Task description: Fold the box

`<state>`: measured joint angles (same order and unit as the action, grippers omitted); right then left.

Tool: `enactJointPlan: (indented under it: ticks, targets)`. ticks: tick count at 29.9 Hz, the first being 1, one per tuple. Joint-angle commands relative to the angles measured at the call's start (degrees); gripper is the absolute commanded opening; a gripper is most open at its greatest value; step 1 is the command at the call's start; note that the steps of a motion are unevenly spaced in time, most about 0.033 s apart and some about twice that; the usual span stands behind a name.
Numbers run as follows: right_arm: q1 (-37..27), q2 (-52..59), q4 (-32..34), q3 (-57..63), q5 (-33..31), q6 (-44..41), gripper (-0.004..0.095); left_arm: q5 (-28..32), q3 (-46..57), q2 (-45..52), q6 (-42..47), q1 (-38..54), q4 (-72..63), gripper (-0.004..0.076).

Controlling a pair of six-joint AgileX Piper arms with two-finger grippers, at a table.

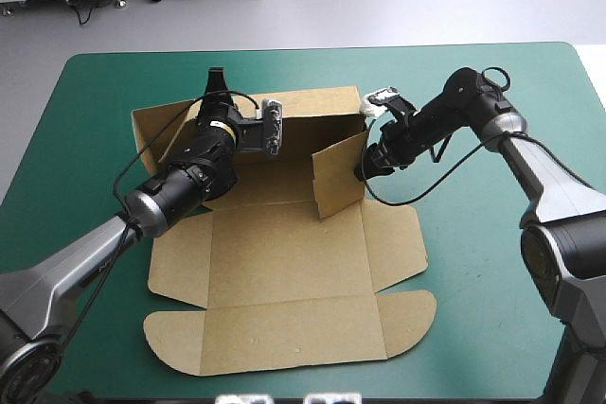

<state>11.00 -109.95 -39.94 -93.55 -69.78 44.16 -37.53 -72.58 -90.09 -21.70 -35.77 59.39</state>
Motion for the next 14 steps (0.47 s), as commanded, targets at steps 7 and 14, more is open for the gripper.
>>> enactJointPlan:
  ticks: [7,14]
  targets:
    - [0.37,3.51,-9.11,-1.22,-0.07,4.4,0.038,-0.13,-1.3,2.07,0.28,-0.23,1.51,-0.001]
    - [0.37,3.51,-8.93,-1.22,5.06,4.54,0.038,-0.26,-1.3,2.07,0.28,-0.23,1.51,-0.001]
